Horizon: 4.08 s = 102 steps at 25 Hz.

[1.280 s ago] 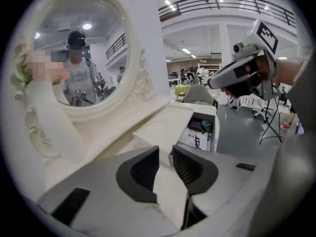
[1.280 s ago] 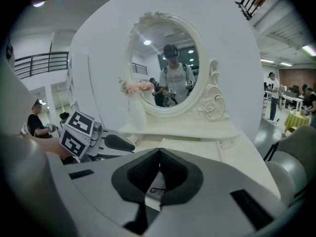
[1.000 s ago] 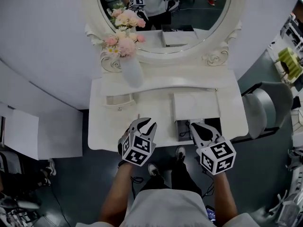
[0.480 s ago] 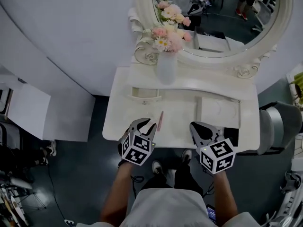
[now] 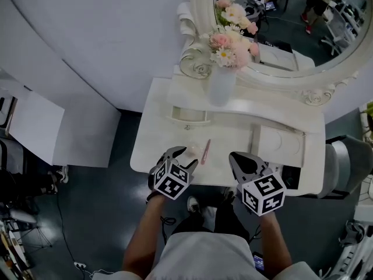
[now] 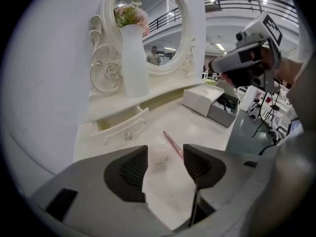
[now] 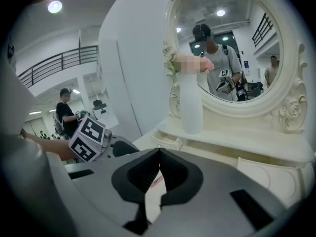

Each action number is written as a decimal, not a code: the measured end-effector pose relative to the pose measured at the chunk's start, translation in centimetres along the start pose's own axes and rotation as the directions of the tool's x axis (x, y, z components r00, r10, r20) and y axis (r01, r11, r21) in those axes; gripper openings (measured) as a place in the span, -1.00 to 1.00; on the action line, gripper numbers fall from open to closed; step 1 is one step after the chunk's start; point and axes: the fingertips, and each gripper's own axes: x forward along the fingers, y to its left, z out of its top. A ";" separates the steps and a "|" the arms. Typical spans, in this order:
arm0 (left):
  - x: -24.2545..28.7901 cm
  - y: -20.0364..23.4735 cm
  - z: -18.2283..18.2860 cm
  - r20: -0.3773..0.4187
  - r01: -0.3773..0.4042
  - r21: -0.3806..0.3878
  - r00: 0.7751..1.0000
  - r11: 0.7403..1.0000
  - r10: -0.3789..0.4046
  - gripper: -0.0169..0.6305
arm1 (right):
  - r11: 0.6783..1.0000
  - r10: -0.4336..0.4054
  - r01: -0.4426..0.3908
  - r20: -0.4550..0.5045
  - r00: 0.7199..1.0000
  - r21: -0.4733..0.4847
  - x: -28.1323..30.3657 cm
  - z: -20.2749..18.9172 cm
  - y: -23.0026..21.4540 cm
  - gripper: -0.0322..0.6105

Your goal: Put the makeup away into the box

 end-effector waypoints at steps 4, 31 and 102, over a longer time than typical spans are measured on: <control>2.0 0.2 -1.0 -0.037 0.036 0.066 0.999 0.997 -0.034 -0.10 | 1.000 0.015 -0.015 -0.025 1.000 0.007 1.1 -0.7 -0.1 -0.90; 7.2 1.2 -3.2 -0.141 0.024 0.177 0.990 0.984 0.002 -0.36 | 0.997 -0.031 0.034 -0.049 0.998 0.063 0.3 -3.6 -1.5 -0.90; 15.8 -32.7 15.3 -0.237 0.460 0.613 0.883 0.642 -0.406 -0.21 | 0.797 -0.533 0.491 0.025 0.846 0.351 -28.6 -13.7 -19.9 -0.90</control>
